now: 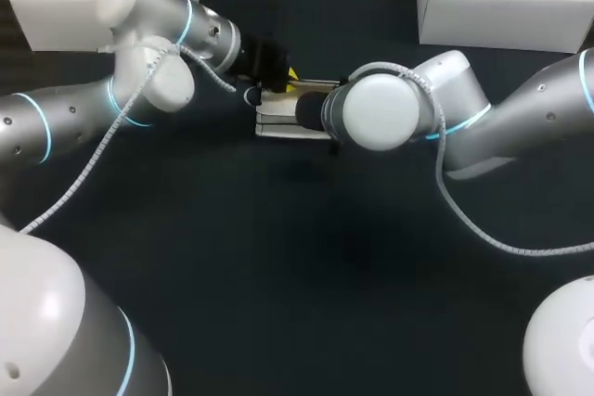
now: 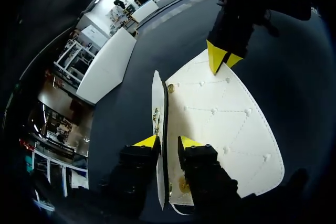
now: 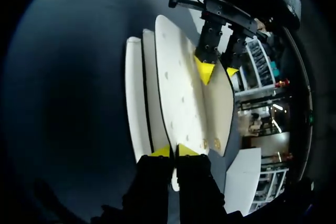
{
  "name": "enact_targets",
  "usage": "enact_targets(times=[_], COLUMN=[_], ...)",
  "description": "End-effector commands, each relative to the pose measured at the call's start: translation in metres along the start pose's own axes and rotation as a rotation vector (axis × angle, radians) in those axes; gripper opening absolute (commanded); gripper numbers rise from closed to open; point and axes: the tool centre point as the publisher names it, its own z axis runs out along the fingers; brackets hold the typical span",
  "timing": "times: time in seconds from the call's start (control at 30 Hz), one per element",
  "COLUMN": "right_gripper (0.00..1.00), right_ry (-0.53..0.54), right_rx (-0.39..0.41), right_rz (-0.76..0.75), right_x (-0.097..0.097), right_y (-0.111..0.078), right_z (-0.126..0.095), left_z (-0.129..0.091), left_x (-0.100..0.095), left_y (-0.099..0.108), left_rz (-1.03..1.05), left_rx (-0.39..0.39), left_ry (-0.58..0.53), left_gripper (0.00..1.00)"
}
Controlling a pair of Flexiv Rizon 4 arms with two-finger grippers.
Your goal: Pick up the bag, open it, inspect its contents, close it, and place it on the opposite side
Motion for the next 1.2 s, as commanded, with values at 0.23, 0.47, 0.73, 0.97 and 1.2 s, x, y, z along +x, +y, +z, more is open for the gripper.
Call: enact_targets(times=[0.23, 0.47, 0.73, 0.97, 1.2], right_gripper=[0.00, 0.00, 0.00, 0.00, 0.00], right_ry=[-0.004, -0.004, -0.004, -0.004, -0.004], right_rx=[-0.003, -0.003, -0.003, -0.003, -0.003], right_rz=[0.001, 0.001, 0.001, 0.001, 0.001], right_x=[0.001, 0.001, 0.001, 0.001, 0.001], right_y=[0.000, 0.000, 0.000, 0.000, 0.000], right_z=[0.003, 0.003, 0.003, 0.003, 0.003], left_z=[-0.007, -0.005, -0.006, -0.006, -0.006], left_x=[-0.014, -0.020, 0.002, 0.003, 0.003], left_y=[-0.001, 0.002, -0.002, -0.002, -0.002], left_rz=[-0.010, -0.015, 0.043, 0.045, 0.045], left_rx=[0.005, 0.013, 0.044, 0.044, 0.044], left_ry=[-0.043, -0.051, -0.064, -0.063, -0.063], left_gripper=[0.35, 0.00, 0.00, 0.00, 0.00])
